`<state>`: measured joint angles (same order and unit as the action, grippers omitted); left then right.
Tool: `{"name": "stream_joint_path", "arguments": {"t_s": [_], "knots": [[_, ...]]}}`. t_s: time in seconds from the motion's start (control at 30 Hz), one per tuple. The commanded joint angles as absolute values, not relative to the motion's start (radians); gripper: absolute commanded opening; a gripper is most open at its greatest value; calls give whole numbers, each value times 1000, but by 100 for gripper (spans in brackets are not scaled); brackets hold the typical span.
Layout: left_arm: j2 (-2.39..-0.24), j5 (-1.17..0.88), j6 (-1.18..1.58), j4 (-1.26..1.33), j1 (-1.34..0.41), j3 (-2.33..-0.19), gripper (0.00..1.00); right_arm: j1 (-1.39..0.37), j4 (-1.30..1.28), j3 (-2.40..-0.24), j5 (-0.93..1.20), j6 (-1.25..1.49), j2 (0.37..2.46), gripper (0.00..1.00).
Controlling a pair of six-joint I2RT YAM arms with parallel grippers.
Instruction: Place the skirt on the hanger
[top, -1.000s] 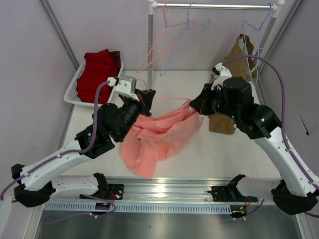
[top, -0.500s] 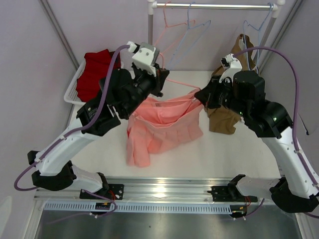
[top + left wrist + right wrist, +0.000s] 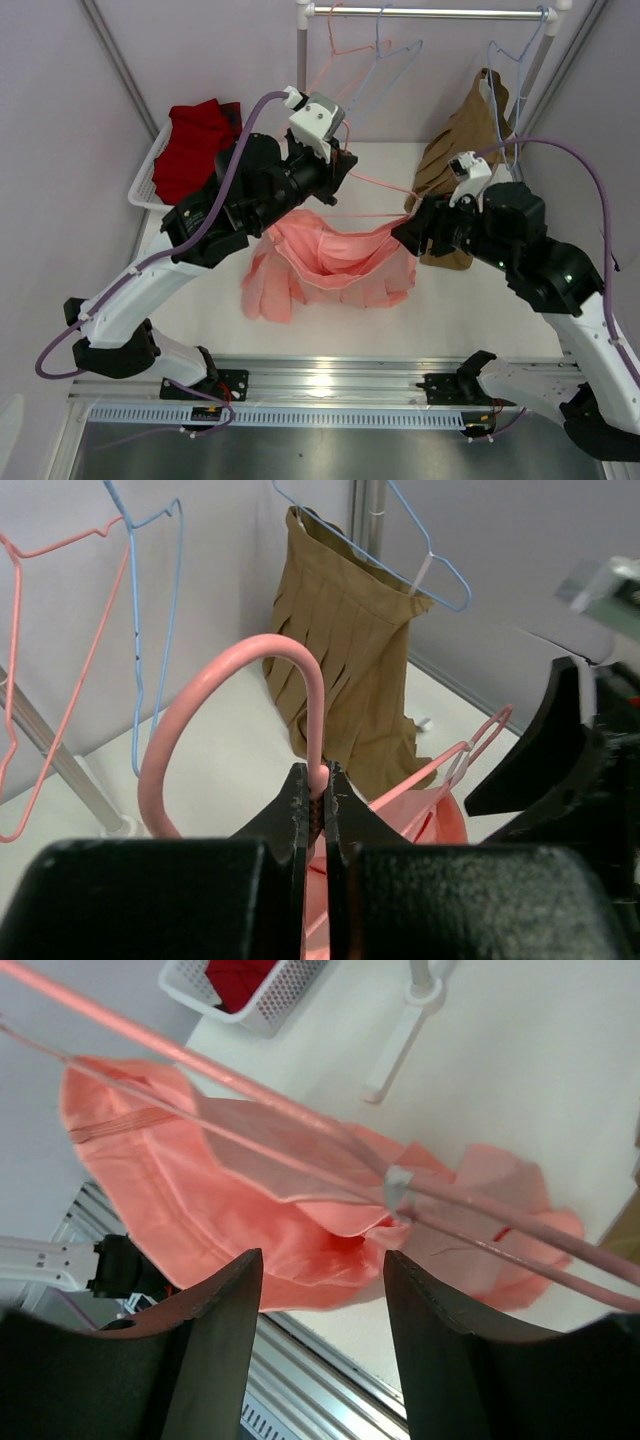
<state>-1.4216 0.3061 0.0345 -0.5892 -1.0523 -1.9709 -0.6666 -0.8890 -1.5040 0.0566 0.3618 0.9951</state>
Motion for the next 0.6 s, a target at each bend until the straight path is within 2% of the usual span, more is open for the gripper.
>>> {"name": "stream_joint_path", "arguments": {"t_s": [0.0, 0.17, 0.4, 0.57], "knots": [[-1399, 243, 49, -509, -1039, -2014, 0, -673, -838, -1571, 133, 301, 914, 59], [-1407, 180, 64, -518, -1029, -1984, 0, -675, -710, -1604, 239, 200, 870, 66], [-1434, 49, 75, -581, -1020, -2026, 0, -673, -620, -1651, 279, -26, 977, 71], [-1448, -29, 86, -583, -1014, -2029, 0, -672, -664, -1715, 373, -110, 1089, 73]]}}
